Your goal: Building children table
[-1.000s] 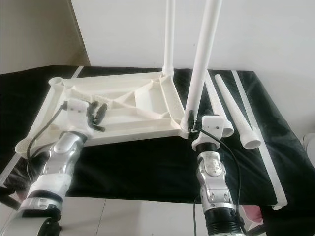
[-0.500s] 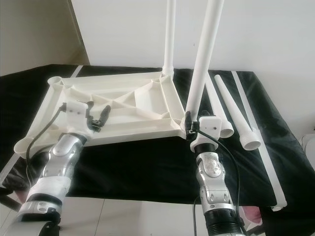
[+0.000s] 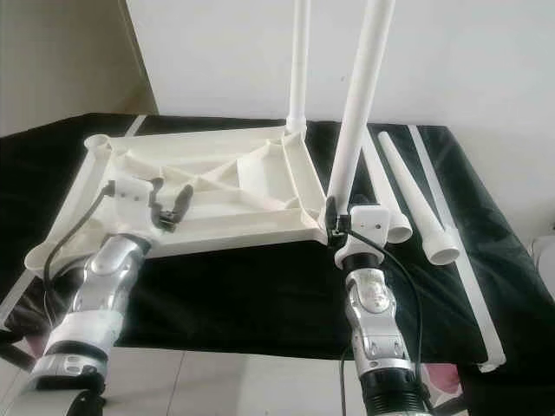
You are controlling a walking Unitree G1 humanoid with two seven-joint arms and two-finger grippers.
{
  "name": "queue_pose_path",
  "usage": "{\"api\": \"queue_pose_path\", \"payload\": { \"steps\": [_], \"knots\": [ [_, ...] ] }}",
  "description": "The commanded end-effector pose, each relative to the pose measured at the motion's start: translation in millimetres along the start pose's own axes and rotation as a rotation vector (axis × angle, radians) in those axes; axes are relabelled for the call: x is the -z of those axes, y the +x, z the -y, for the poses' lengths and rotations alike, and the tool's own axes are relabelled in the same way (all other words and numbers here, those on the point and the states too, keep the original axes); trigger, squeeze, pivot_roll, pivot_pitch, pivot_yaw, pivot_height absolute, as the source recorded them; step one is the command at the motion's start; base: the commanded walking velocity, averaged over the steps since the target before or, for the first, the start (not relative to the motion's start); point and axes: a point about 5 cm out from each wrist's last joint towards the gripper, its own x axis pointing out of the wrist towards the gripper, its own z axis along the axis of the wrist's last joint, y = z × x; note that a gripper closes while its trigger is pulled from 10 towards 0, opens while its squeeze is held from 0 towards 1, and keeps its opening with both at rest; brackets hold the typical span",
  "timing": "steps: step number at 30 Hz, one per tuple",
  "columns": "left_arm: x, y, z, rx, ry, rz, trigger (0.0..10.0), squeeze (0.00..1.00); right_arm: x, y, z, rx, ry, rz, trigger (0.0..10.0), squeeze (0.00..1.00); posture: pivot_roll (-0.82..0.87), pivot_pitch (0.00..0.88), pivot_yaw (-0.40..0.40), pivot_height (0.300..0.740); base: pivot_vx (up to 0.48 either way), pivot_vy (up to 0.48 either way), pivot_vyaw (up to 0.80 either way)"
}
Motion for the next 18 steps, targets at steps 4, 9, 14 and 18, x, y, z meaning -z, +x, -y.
{"api": "queue_pose_path", "payload": {
  "steps": [4, 9, 14, 18],
  "knots": [
    [-3.6, 0.7, -3.8, -0.052, 0.028, 0.008, 10.0, 1.00, -0.7, 1.6, -0.5, -0.002, 0.006, 0.004, 10.0, 0.00, -0.09, 0.043, 0.000, 0.740, 0.000, 0.000, 0.00],
    [-3.4, 0.1, -3.6, -0.055, 0.037, 0.004, 10.0, 0.00, -1.1, 1.7, -1.2, -0.005, 0.008, 0.005, 10.0, 0.00, -0.09, 0.044, -0.003, 0.740, 0.000, 0.000, 0.00],
    [-5.3, -0.3, -4.5, -0.054, 0.013, 0.018, 10.0, 0.18, -1.4, 2.2, -0.7, -0.003, 0.008, 0.006, 10.0, 0.00, -0.08, 0.049, -0.006, 0.740, 0.000, 0.000, 0.00],
    [-11.2, -1.1, -6.6, -0.065, -0.019, 0.068, 10.0, 1.00, -1.5, 1.7, -0.6, -0.003, 0.009, 0.006, 10.0, 0.00, -0.08, 0.053, -0.005, 0.740, 0.000, 0.000, 0.00]
  ]
}}
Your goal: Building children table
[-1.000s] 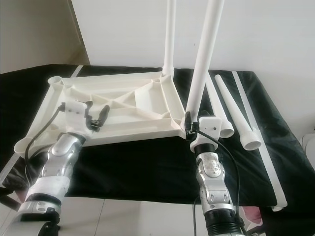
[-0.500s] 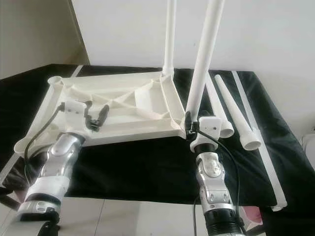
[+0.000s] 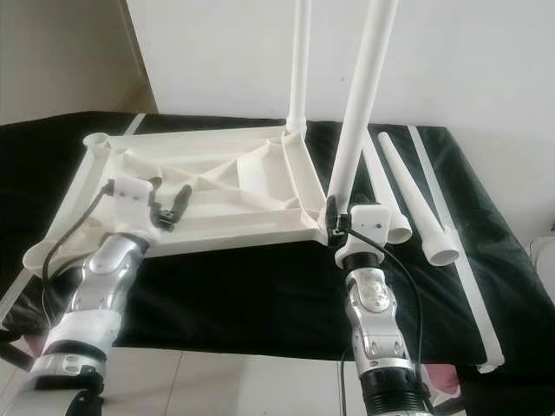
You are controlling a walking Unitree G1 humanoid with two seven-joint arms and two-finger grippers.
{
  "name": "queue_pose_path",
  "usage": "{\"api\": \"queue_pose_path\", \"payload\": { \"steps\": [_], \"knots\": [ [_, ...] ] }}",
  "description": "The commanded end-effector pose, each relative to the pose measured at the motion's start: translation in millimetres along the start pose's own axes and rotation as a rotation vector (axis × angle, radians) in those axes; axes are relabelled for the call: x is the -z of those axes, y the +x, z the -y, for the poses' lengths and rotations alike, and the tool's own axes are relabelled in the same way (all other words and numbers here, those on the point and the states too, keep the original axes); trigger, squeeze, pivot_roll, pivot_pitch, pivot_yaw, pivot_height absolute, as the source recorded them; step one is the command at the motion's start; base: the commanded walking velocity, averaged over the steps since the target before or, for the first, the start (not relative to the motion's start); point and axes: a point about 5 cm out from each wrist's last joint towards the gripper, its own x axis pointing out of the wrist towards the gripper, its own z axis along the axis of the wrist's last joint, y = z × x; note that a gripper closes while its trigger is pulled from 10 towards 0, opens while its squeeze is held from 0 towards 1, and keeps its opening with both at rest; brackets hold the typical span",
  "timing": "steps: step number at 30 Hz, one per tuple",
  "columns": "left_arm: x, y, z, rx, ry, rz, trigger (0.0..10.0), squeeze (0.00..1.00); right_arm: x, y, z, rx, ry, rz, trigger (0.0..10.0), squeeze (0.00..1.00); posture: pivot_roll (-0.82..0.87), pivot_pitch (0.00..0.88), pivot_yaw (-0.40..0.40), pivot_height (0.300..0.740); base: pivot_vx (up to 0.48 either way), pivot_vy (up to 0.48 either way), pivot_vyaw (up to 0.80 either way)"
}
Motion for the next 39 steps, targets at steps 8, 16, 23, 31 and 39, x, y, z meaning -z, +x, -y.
{"api": "queue_pose_path", "payload": {
  "steps": [8, 16, 23, 31, 39],
  "knots": [
    [-14.0, 0.3, -4.6, -0.051, -0.013, 0.092, 10.0, 1.00, -0.9, 2.3, -0.6, 0.001, 0.012, 0.004, 10.0, 0.00, -0.08, 0.055, -0.003, 0.740, 0.000, 0.000, 0.00],
    [-20.1, 1.0, 4.1, 0.023, -0.020, 0.126, 10.0, 0.49, -1.2, 3.2, -1.8, 0.004, 0.017, 0.008, 10.0, 0.00, -0.08, 0.057, 0.002, 0.740, 0.000, 0.000, 0.00],
    [-24.6, 2.4, 5.9, 0.035, -0.029, 0.153, 10.0, 0.00, -1.1, 2.5, -2.0, 0.009, 0.018, 0.008, 10.0, 0.00, -0.08, 0.060, 0.006, 0.740, 0.000, 0.000, 0.00],
    [-26.6, 3.5, 4.8, 0.034, -0.026, 0.161, 10.0, 0.00, -0.9, 1.3, -0.3, 0.019, 0.018, 0.008, 10.0, 0.00, -0.09, 0.062, 0.016, 0.740, 0.000, 0.000, 0.00],
    [-27.6, 2.7, 4.4, 0.034, -0.021, 0.162, 8.3, 0.00, -0.8, 0.6, -0.8, 0.022, 0.021, 0.008, 10.0, 0.00, -0.09, 0.063, 0.018, 0.740, 0.000, 0.000, 0.00]
  ]
}}
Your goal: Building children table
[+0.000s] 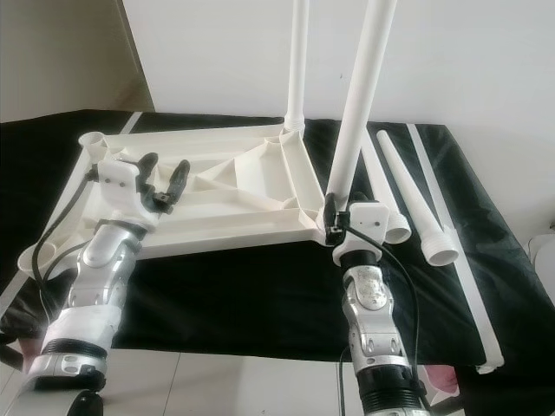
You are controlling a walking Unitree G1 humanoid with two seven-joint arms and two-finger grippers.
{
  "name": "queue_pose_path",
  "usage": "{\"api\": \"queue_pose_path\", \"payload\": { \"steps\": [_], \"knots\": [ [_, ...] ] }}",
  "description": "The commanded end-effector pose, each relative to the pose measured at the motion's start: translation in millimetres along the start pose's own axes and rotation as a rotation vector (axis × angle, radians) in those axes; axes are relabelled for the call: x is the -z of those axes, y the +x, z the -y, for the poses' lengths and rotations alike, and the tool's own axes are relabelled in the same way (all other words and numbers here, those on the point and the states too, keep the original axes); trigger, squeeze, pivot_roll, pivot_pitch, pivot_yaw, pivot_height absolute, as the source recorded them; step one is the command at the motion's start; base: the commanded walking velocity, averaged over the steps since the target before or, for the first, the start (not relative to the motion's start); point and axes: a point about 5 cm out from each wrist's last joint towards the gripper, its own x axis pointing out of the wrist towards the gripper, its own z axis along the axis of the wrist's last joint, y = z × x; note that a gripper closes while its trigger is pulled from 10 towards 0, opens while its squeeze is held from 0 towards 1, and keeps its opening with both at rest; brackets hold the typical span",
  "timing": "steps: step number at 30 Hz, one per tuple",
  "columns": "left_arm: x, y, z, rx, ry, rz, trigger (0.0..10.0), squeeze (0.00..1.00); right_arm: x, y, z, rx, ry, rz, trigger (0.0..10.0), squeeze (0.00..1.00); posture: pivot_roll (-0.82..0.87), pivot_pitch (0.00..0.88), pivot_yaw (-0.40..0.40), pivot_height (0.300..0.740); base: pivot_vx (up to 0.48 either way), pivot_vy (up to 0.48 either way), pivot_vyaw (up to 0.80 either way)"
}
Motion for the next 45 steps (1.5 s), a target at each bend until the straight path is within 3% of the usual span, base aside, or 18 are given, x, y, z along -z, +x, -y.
{"api": "queue_pose_path", "payload": {
  "steps": [1, 2, 45],
  "knots": [
    [-3.0, 0.7, 1.8, 0.012, 0.005, 0.016, 0.4, 0.00, 0.6, -1.8, 2.1, 0.012, 0.004, 0.002, 10.0, 0.00, -0.09, 0.062, 0.019, 0.740, 0.000, 0.000, 0.00],
    [-3.5, 0.6, 1.7, 0.012, 0.002, 0.021, 0.0, 0.00, 0.7, -2.0, 2.3, 0.013, 0.004, 0.002, 10.0, 0.00, -0.09, 0.062, 0.018, 0.740, 0.000, 0.000, 0.00],
    [-21.8, 4.1, -3.2, 0.006, -0.014, 0.123, 0.0, 0.00, -1.6, 0.7, 1.8, -0.007, 0.003, 0.010, 10.0, 0.00, -0.09, 0.058, -0.004, 0.740, 0.000, 0.000, 0.00]
  ]
}}
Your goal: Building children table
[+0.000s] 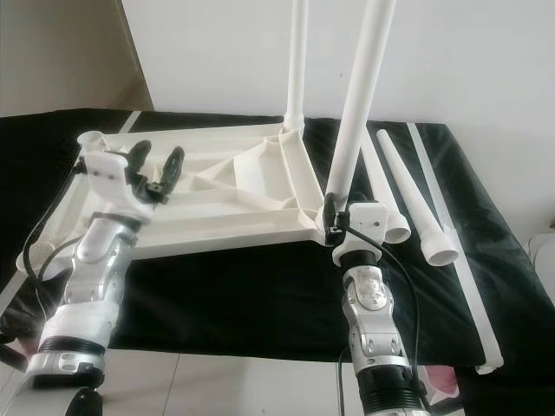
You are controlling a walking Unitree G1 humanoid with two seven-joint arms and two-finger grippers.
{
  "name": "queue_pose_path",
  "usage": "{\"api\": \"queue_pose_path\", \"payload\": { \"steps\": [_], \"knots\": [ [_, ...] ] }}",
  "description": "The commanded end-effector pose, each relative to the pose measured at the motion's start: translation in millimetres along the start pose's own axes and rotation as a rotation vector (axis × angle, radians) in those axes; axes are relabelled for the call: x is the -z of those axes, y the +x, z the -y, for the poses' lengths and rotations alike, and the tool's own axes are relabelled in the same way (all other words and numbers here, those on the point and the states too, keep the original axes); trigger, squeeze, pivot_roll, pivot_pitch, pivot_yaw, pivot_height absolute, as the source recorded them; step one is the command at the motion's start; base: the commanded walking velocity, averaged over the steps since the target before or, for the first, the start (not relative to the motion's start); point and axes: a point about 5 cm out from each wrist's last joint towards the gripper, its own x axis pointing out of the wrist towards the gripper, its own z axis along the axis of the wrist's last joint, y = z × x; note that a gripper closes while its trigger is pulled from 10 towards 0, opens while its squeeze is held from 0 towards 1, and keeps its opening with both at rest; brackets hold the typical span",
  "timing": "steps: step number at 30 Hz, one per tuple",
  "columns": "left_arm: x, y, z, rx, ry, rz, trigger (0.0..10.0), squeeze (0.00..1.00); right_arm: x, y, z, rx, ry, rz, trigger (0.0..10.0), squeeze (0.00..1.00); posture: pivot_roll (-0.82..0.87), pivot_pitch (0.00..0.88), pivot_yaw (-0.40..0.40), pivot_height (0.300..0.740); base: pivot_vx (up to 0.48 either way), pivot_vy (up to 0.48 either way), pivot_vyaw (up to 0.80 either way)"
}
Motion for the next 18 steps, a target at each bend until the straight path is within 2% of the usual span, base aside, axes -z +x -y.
{"api": "queue_pose_path", "payload": {
  "steps": [1, 18],
  "knots": [
    [-6.9, 1.3, -0.6, 0.017, 0.003, 0.038, 0.0, 0.00, -1.5, 0.9, 2.0, 0.002, 0.003, 0.008, 10.0, 0.00, -0.09, 0.057, -0.003, 0.740, 0.000, 0.000, 0.00],
    [-10.2, 1.0, -0.1, 0.025, -0.001, 0.059, 0.0, 0.00, -1.9, 0.7, 2.5, 0.000, 0.002, 0.009, 10.0, 0.00, -0.09, 0.060, -0.007, 0.740, 0.000, 0.000, 0.00]
  ]
}}
